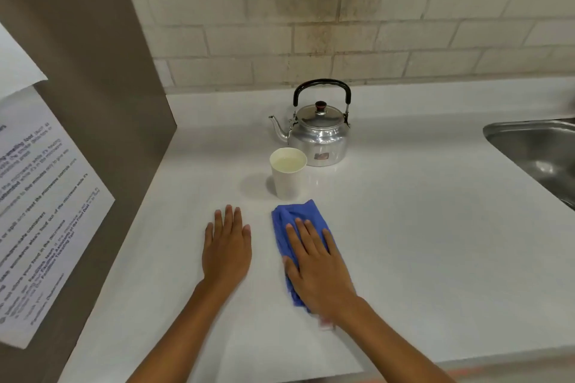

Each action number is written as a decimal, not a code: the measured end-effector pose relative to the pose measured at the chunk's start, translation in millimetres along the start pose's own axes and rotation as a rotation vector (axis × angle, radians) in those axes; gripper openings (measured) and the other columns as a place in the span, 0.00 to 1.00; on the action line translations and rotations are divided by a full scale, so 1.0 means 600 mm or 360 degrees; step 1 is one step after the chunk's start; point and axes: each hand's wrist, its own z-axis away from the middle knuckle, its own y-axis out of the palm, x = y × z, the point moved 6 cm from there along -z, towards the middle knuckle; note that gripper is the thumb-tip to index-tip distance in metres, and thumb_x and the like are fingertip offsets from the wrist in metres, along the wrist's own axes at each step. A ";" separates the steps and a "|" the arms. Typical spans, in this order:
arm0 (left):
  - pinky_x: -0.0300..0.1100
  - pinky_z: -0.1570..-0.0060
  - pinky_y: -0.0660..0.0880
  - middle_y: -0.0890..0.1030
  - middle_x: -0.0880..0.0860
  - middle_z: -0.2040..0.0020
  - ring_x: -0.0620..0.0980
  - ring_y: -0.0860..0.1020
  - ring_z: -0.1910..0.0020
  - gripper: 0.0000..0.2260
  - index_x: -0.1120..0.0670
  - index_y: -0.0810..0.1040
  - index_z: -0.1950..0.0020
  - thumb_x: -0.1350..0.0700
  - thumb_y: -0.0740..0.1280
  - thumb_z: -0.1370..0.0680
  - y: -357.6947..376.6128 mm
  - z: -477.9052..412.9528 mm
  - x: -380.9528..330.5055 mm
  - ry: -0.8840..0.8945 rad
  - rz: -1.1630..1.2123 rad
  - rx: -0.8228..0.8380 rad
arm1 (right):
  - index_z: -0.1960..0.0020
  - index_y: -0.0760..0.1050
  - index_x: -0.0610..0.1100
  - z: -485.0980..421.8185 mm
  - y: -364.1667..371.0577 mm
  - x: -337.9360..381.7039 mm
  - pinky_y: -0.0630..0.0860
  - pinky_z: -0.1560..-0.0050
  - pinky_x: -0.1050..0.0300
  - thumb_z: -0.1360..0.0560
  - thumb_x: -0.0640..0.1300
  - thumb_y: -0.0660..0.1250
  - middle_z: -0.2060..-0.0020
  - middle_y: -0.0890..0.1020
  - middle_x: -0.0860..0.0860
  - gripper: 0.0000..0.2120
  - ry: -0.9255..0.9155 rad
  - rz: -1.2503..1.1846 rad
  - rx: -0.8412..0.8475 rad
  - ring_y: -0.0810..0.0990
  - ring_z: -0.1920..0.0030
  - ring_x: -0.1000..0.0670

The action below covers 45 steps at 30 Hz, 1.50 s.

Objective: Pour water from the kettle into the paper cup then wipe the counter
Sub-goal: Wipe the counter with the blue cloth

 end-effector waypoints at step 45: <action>0.43 0.28 0.36 0.40 0.54 0.23 0.52 0.38 0.25 0.23 0.56 0.40 0.26 0.52 0.44 0.18 0.000 -0.006 0.001 0.0004 0.0139 0.0140 | 0.27 0.58 0.45 0.032 -0.052 -0.049 0.39 0.29 0.50 0.28 0.50 0.41 0.28 0.64 0.50 0.30 0.0251 0.0175 0.0036 0.62 0.28 0.42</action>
